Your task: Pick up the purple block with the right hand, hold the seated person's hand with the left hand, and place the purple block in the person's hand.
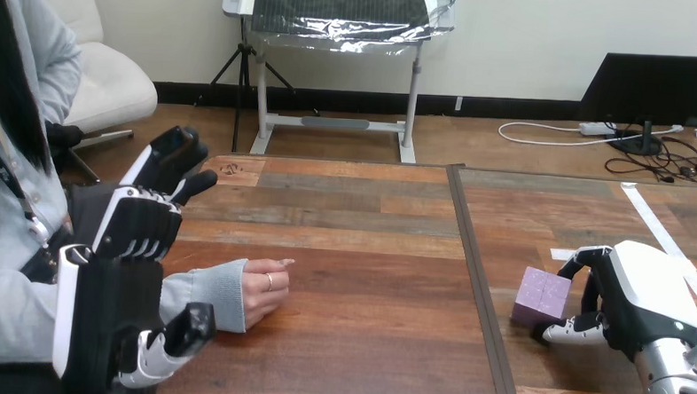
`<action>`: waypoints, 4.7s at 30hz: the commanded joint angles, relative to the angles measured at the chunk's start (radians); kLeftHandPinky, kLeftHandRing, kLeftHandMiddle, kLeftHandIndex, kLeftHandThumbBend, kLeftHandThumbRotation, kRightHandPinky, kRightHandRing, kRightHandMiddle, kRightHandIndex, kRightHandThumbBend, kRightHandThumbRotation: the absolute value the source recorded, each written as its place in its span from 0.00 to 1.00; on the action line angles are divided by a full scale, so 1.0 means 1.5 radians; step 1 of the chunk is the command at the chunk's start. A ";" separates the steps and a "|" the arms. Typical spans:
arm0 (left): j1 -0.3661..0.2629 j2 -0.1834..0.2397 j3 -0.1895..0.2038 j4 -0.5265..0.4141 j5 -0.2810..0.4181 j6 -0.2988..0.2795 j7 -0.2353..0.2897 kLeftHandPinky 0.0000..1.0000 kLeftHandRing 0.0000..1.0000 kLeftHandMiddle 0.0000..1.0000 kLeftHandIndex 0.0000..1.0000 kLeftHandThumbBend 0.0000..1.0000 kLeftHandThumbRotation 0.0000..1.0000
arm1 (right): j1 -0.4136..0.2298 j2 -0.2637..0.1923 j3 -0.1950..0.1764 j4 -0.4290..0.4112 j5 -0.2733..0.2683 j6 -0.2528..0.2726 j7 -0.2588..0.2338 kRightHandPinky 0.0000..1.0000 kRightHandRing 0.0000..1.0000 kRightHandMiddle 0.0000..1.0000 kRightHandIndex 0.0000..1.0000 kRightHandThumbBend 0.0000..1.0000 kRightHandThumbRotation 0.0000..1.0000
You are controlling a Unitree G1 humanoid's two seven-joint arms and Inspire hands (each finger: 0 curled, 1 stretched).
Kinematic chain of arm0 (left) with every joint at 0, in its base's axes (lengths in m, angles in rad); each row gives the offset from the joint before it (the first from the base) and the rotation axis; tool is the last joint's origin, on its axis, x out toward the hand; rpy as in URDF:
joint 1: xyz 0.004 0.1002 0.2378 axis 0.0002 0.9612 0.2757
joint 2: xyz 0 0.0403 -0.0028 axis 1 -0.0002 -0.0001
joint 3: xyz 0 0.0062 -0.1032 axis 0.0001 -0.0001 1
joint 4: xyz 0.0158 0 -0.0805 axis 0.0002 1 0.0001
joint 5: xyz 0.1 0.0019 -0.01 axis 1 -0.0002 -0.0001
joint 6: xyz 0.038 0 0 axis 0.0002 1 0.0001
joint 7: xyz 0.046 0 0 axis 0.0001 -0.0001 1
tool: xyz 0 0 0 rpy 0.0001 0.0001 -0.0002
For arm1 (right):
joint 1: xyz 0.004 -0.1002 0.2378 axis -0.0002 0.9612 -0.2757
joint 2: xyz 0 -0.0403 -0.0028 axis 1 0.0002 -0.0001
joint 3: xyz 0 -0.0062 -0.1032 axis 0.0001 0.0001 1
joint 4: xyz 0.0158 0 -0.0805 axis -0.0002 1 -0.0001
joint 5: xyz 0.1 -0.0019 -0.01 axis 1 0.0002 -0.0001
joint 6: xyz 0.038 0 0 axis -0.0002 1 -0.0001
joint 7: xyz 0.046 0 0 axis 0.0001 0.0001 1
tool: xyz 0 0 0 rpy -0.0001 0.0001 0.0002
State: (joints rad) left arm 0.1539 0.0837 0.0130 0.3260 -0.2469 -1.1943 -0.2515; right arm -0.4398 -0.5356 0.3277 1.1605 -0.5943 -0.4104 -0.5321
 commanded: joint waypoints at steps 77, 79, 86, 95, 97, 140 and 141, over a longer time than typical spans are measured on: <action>-0.008 0.123 0.103 -0.131 0.466 0.278 0.168 0.87 0.91 0.91 0.88 1.00 0.48 | -0.033 0.063 -0.153 -0.037 0.231 -0.048 0.180 0.05 0.10 0.15 0.19 0.37 0.00; -0.012 0.132 0.102 -0.129 0.476 0.286 0.169 0.87 0.91 0.91 0.88 1.00 0.46 | -0.034 0.064 -0.154 -0.041 0.232 -0.045 0.181 0.05 0.10 0.15 0.19 0.37 0.00; -0.023 0.159 0.096 -0.125 0.509 0.315 0.178 0.85 0.91 0.90 0.87 1.00 0.41 | -0.036 0.070 -0.160 -0.054 0.230 -0.045 0.183 0.05 0.09 0.15 0.18 0.36 0.05; -0.041 0.192 0.084 -0.112 0.535 0.347 0.181 0.84 0.90 0.89 0.86 1.00 0.38 | -0.037 0.077 -0.168 -0.069 0.239 -0.048 0.197 0.05 0.09 0.14 0.17 0.35 0.05; -0.045 0.199 0.081 -0.110 0.539 0.355 0.178 0.85 0.91 0.89 0.86 1.00 0.38 | -0.036 0.078 -0.168 -0.075 0.240 -0.047 0.200 0.04 0.08 0.14 0.17 0.35 0.05; -0.174 0.331 -0.020 0.049 0.646 0.410 0.260 0.80 0.83 0.82 0.81 1.00 0.36 | -0.014 0.097 -0.191 -0.175 0.254 -0.048 0.229 0.04 0.08 0.13 0.16 0.31 0.16; -0.177 0.333 -0.023 0.053 0.648 0.410 0.264 0.80 0.83 0.82 0.81 1.00 0.36 | -0.013 0.097 -0.191 -0.178 0.254 -0.048 0.230 0.04 0.08 0.13 0.16 0.31 0.16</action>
State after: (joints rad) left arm -0.0198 0.5464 0.0050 0.3657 0.7101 -0.5743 0.0952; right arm -0.4232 -0.3938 0.0656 0.9746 -0.2279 -0.4727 -0.1849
